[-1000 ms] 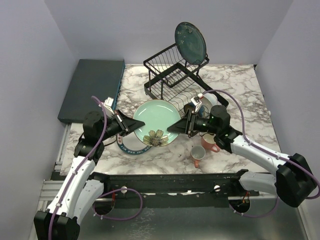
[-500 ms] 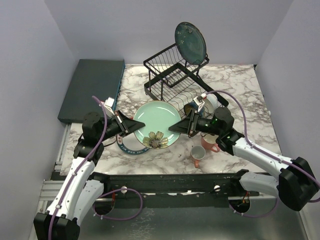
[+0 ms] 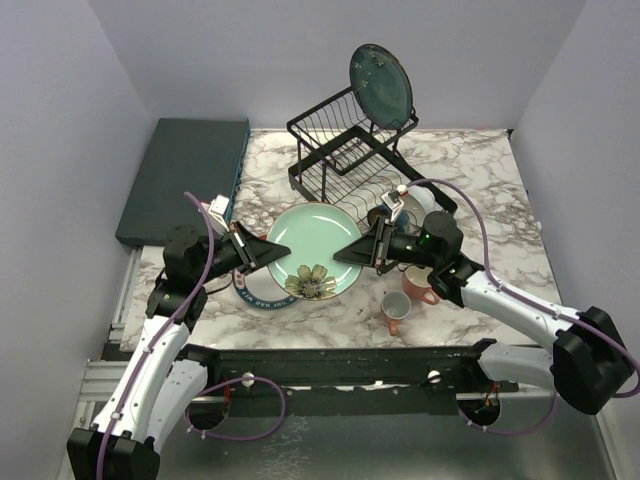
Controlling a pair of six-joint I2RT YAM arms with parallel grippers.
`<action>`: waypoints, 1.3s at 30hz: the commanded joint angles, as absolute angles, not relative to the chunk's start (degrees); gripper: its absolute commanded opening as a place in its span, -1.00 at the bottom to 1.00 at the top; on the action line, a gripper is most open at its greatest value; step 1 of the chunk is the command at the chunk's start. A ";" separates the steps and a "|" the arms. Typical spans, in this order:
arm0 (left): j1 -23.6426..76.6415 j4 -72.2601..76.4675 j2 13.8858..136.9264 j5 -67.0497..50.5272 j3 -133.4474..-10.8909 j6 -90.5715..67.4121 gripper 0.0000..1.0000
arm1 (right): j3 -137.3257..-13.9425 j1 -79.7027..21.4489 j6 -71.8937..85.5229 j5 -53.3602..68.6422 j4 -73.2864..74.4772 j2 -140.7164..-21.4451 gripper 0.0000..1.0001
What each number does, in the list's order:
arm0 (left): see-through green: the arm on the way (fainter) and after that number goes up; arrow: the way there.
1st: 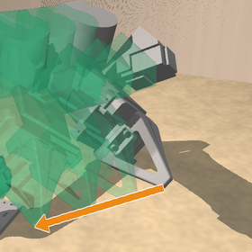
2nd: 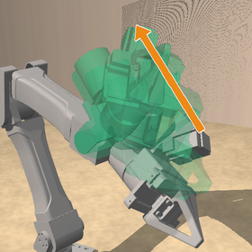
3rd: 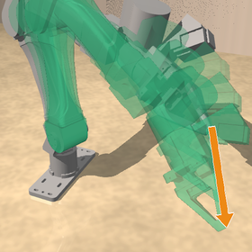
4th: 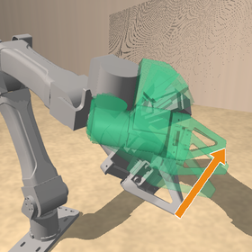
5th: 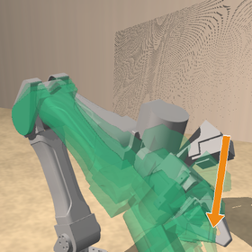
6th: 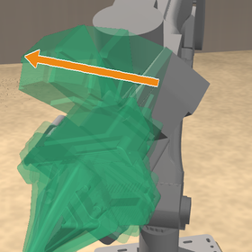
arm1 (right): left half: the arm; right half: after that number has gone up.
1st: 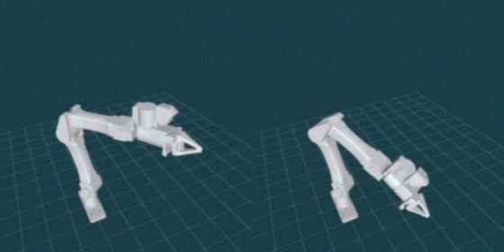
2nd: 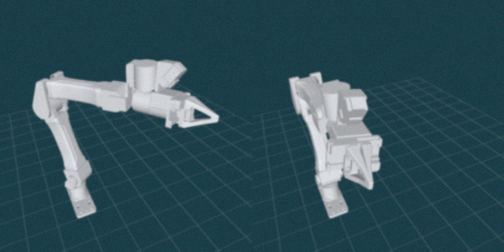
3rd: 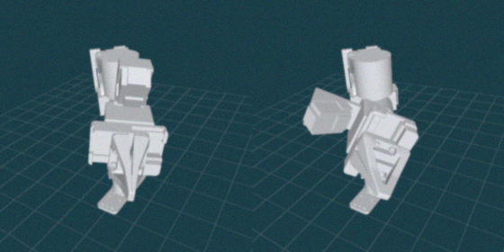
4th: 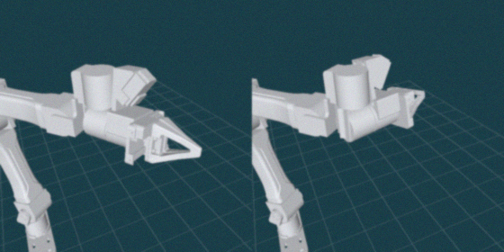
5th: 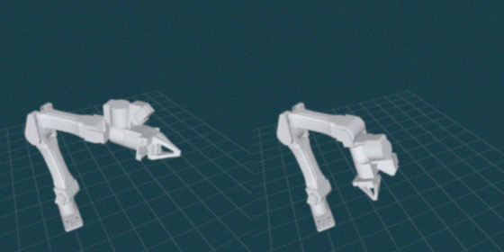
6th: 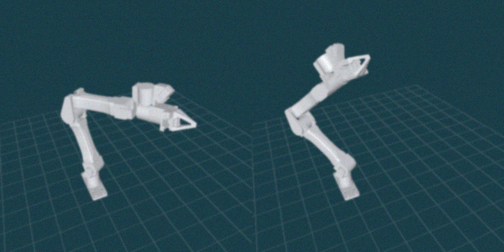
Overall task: Load the mixed dishes into the dish rack
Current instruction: Insert the plate into the dish rack.
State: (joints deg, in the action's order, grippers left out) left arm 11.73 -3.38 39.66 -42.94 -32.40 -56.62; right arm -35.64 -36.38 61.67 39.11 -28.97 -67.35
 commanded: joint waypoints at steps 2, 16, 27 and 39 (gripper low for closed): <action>11.78 -2.65 37.91 -45.52 -34.87 -54.45 -1.00 | -39.09 -37.35 61.71 39.11 -31.30 -67.94 -0.63; 11.80 -10.52 38.32 -41.13 -36.10 -49.19 -0.18 | -41.41 -37.53 55.69 32.72 -21.55 -65.33 -0.99; 11.80 -19.01 39.28 -36.30 -40.54 -43.37 0.61 | -49.18 -37.51 45.69 23.77 -7.26 -62.50 -0.99; 11.81 -30.94 42.56 -28.06 -50.09 -33.46 0.98 | -64.74 -37.48 32.22 9.93 10.73 -63.08 -0.99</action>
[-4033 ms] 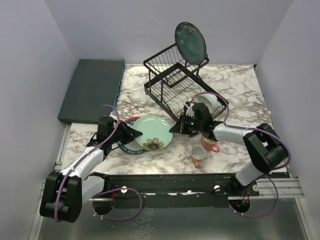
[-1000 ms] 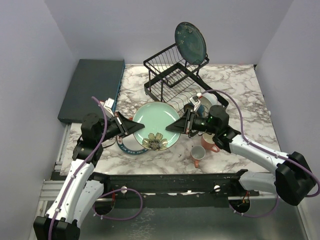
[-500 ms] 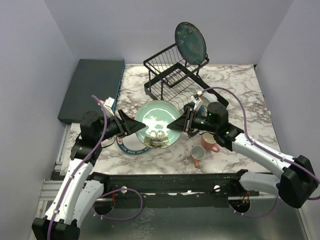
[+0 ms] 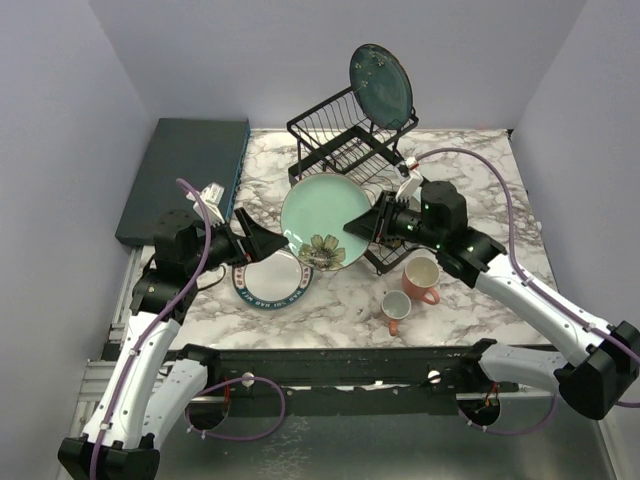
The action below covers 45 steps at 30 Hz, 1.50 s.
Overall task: Load the mixed dishes into the dish rack
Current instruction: Insert the plate into the dish rack.
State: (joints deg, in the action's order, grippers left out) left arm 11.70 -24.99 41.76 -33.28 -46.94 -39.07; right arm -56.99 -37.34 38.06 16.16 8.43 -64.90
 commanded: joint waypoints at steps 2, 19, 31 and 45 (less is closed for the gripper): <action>11.78 -32.02 42.80 -27.07 -50.70 -32.26 0.98 | -67.77 -37.53 30.00 7.93 13.04 -63.67 -0.99; 11.78 -32.09 40.34 -23.37 -46.04 -29.96 0.98 | -93.15 -36.10 5.84 -1.55 17.67 -76.86 -0.99; 12.56 -29.71 38.84 -23.99 -42.55 -31.07 0.98 | -107.05 -30.61 -4.90 8.21 14.68 -85.46 -1.00; 12.67 -29.27 37.52 -23.73 -42.20 -30.85 0.98 | -113.43 -24.84 -10.35 11.38 7.35 -92.41 -1.00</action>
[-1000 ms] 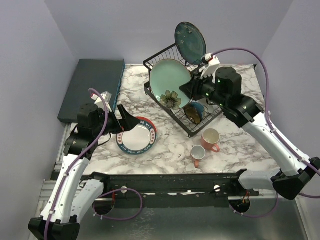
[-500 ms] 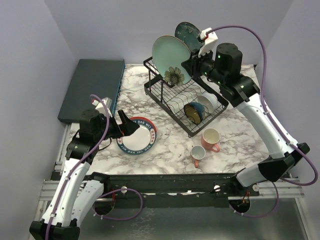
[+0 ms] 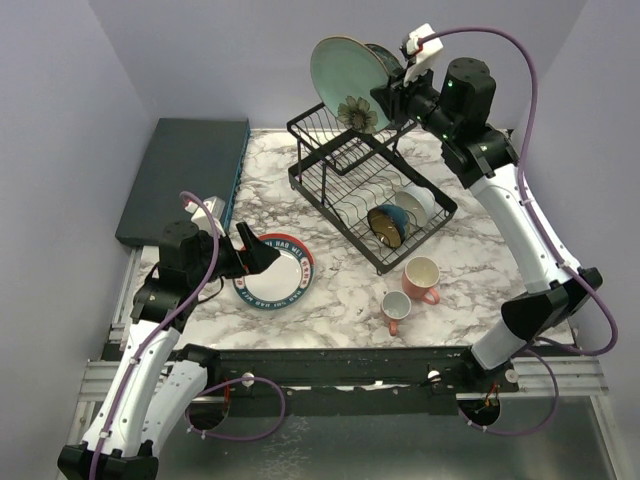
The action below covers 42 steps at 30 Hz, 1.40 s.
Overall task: Load the mixed dishes into the dish rack
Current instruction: Insert the plate into the dish rack.
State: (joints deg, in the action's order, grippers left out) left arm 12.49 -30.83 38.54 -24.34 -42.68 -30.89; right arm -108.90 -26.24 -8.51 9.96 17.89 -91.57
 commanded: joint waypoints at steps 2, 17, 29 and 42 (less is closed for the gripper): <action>12.74 -29.22 37.51 -23.73 -42.19 -30.85 0.98 | -113.72 -24.57 -11.62 10.71 6.08 -93.46 -0.99; 12.76 -29.15 37.42 -23.51 -42.10 -30.85 0.98 | -114.89 -21.54 -16.01 7.46 0.55 -101.05 -0.99; 12.75 -29.18 37.23 -23.13 -42.10 -30.76 0.98 | -116.57 -20.30 -15.77 6.67 -2.44 -106.23 -0.99; 12.74 -29.13 37.78 -23.12 -42.10 -30.76 0.98 | -118.02 -20.21 -16.25 6.00 -3.26 -109.36 -0.99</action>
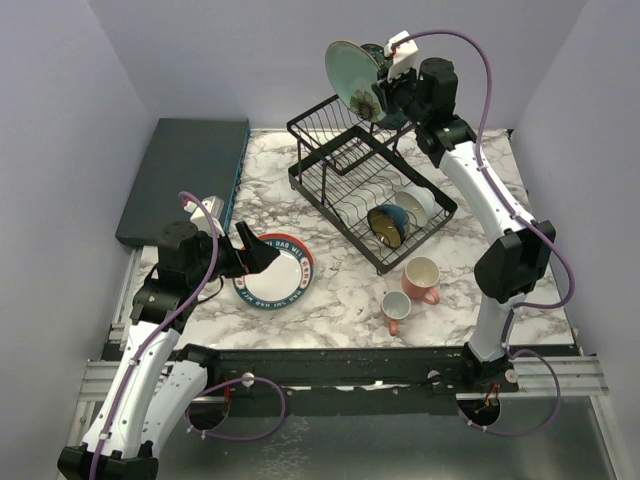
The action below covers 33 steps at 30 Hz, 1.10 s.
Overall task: Load the mixed dishes into the dish rack
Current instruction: Insert the plate into the dish rack.
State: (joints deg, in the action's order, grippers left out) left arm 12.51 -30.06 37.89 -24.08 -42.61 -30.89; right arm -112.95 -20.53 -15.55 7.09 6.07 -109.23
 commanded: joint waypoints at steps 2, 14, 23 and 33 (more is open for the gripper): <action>12.75 -29.10 37.79 -23.03 -42.10 -30.76 0.98 | -118.71 -20.13 -16.66 5.96 -2.84 -109.89 -0.99; 12.75 -29.18 38.05 -22.90 -42.11 -30.76 0.98 | -118.58 -19.95 -16.58 7.28 -2.73 -110.71 -0.99; 12.79 -29.12 38.31 -23.02 -42.19 -30.76 0.98 | -118.75 -19.90 -16.34 7.86 -2.55 -111.81 -1.00; 12.81 -29.14 38.50 -23.06 -42.18 -30.76 0.98 | -119.45 -19.91 -16.25 8.48 -1.98 -113.24 -0.99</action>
